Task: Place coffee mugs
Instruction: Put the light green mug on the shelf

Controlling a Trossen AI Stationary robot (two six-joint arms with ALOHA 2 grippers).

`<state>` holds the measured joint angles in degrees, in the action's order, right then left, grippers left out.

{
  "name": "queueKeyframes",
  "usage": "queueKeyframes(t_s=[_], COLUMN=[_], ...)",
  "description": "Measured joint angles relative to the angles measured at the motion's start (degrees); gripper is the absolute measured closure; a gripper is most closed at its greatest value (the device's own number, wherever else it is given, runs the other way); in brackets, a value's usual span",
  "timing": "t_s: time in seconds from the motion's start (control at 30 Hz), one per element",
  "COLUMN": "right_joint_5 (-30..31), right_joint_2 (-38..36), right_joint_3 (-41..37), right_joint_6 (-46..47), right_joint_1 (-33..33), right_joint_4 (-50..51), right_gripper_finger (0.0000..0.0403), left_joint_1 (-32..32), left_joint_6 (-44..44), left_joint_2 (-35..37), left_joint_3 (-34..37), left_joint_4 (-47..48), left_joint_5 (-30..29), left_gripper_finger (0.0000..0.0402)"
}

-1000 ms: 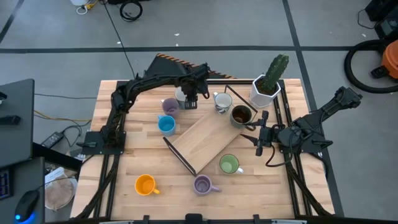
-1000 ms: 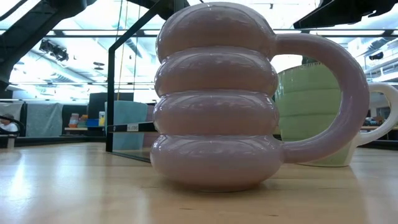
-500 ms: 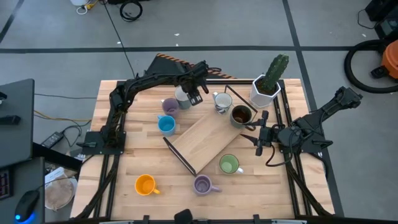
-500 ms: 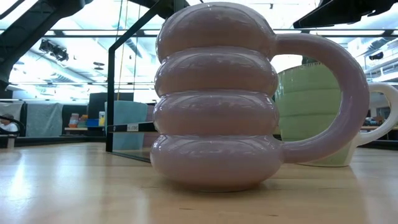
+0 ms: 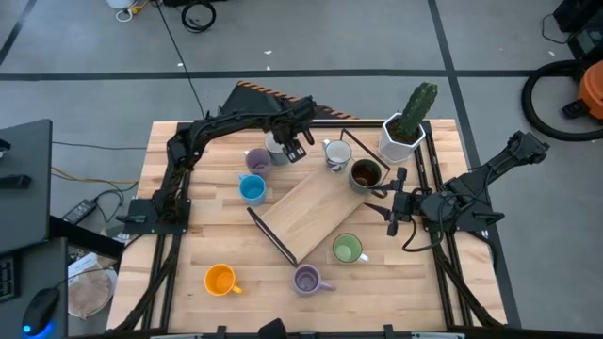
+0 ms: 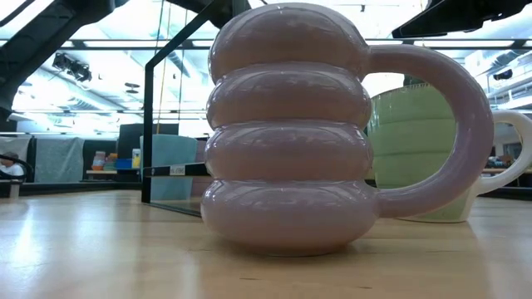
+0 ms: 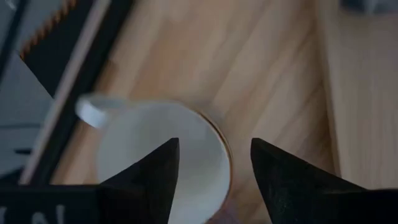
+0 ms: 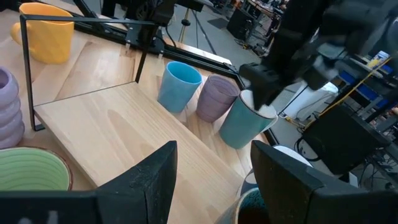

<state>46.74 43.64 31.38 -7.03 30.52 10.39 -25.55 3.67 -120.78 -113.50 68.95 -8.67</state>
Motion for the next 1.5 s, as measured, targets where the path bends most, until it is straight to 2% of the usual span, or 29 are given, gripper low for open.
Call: queueKeyframes(t_s=[0.27,0.53,1.0,1.4,1.5], right_joint_5=[0.0,0.0,-0.4,-0.4,-0.4], right_joint_2=[0.0,0.0,0.0,0.0,0.0], right_joint_3=[0.0,0.0,0.0,0.0,0.0], right_joint_6=[0.0,0.0,-0.1,-0.2,-0.2], right_joint_1=[0.0,0.0,0.0,0.0,0.0], right_joint_4=[0.0,-0.1,0.0,0.0,0.0], right_gripper_finger=[0.0192,0.0192,0.0192,0.0192,0.0192], left_joint_1=[-1.1,-1.6,-1.6,-1.3,-1.0], left_joint_6=[0.2,-0.1,-2.0,-2.2,-2.7], left_joint_2=[-0.1,-1.8,-5.6,-5.7,-5.7], left_joint_3=[3.1,3.4,3.4,3.4,3.4], left_joint_4=[-3.0,-4.2,-5.1,-8.1,-7.8], left_joint_5=[0.0,-0.1,0.3,0.0,0.0], left_gripper_finger=[0.0189,0.0196,0.0259,0.0367,0.0369])
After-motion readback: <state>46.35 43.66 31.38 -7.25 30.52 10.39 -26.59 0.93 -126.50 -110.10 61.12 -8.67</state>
